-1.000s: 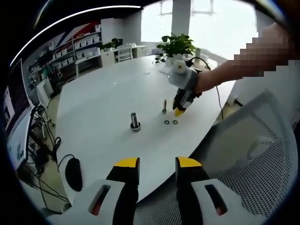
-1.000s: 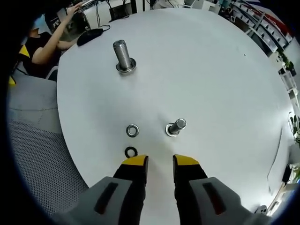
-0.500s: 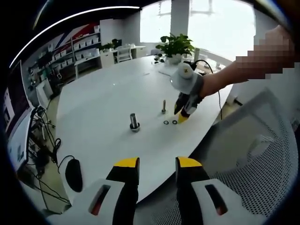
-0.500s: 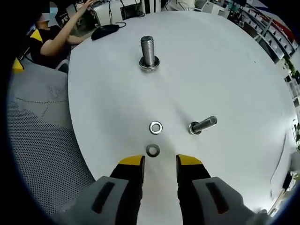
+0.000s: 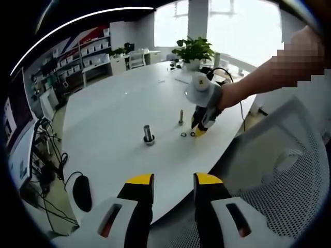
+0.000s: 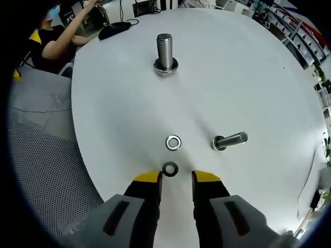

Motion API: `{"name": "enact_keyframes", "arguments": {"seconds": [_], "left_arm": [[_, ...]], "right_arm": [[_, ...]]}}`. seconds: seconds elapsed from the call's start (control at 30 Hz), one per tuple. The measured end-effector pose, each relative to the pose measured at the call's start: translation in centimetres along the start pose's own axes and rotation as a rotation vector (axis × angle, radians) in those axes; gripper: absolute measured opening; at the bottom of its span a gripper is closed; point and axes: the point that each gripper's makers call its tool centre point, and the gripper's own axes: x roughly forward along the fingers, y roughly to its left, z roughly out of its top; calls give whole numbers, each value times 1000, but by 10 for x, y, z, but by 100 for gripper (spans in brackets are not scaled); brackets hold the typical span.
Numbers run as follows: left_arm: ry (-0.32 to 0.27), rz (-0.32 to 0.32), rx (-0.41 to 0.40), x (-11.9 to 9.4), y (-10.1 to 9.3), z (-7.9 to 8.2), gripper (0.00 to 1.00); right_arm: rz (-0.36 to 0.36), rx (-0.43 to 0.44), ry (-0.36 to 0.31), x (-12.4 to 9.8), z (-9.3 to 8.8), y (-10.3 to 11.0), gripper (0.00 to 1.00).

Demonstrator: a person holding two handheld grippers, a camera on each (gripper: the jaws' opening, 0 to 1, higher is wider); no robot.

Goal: Place the washer onto the threaded stud by aligning its center hole with the stud, sliding it down to the base, and recovering from edge contact or off-axis alignment until the washer reaches the visible bottom stop.

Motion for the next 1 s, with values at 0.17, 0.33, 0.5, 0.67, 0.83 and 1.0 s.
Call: {"name": "enact_keyframes", "arguments": {"seconds": [0.17, 0.33, 0.5, 0.67, 0.83, 1.0], "left_arm": [[-1, -6, -1, 0, -1, 1, 29], [0, -6, -2, 2, 0, 0, 29], [1, -6, -3, 3, 1, -1, 29], [3, -4, -5, 2, 0, -1, 29], [5, -3, -5, 2, 1, -1, 29], [11, -2, 3, 3, 0, -2, 29]], "right_arm": [[10, -18, -1, 1, 2, 4, 22], [34, -78, -13, 2, 5, 10, 21], [53, -133, 22, 1, 7, 10, 17], [59, -196, 93, 7, 10, 3, 16], [63, -187, 136, 9, 8, -1, 15], [13, -230, 219, 6, 6, 7, 15]]}}
